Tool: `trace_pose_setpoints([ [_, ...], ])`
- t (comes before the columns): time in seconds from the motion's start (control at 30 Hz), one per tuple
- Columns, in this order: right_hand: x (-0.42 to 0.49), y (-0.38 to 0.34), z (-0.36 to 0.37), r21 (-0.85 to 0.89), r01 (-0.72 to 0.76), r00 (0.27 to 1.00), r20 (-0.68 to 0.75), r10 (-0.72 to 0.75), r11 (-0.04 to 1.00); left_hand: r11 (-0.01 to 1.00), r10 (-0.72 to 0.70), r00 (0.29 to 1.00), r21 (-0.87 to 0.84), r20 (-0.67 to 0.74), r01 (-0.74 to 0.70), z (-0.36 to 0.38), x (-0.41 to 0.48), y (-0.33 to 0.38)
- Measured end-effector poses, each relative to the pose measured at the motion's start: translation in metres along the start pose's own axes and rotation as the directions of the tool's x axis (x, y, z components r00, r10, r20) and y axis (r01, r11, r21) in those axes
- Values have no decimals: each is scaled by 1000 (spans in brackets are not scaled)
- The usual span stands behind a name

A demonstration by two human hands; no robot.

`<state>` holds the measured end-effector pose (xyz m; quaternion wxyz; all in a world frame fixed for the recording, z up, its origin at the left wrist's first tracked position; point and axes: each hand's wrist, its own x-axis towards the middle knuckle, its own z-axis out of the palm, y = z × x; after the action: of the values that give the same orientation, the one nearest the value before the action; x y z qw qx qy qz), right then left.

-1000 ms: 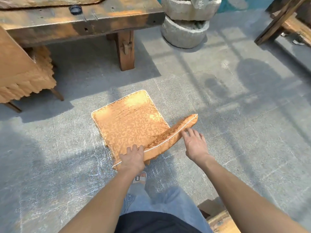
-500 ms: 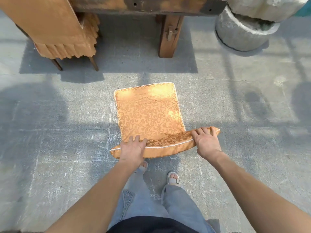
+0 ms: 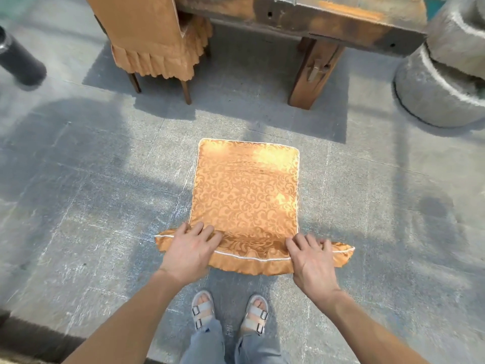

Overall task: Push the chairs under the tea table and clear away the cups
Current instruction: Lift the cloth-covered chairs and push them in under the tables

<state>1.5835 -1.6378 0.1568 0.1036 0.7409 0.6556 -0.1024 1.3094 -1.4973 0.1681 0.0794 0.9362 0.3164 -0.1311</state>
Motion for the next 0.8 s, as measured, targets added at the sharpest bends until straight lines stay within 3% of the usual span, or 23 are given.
trace_pose_setpoints([
  [0.27, 45, 15, -11, -22, 30, 996, -80, -32, 999, 999, 34, 993, 25, -112, -31, -1, 40, -24],
  [0.57, 125, 40, -35, -28, 43, 993, -107, -46, 999, 999, -14, 994, 40, -104, 18, -29, 109, -63],
  [0.67, 157, 46, -47, -22, 27, 994, -106, -29, 999, 993, -102, 992, 56, -74, 107, -44, 135, -73],
  [0.8, 200, 52, -64, -23, 1, 987, -158, -4, 1000, 922, -381, 925, 79, -9, 380, -59, 172, -80],
])
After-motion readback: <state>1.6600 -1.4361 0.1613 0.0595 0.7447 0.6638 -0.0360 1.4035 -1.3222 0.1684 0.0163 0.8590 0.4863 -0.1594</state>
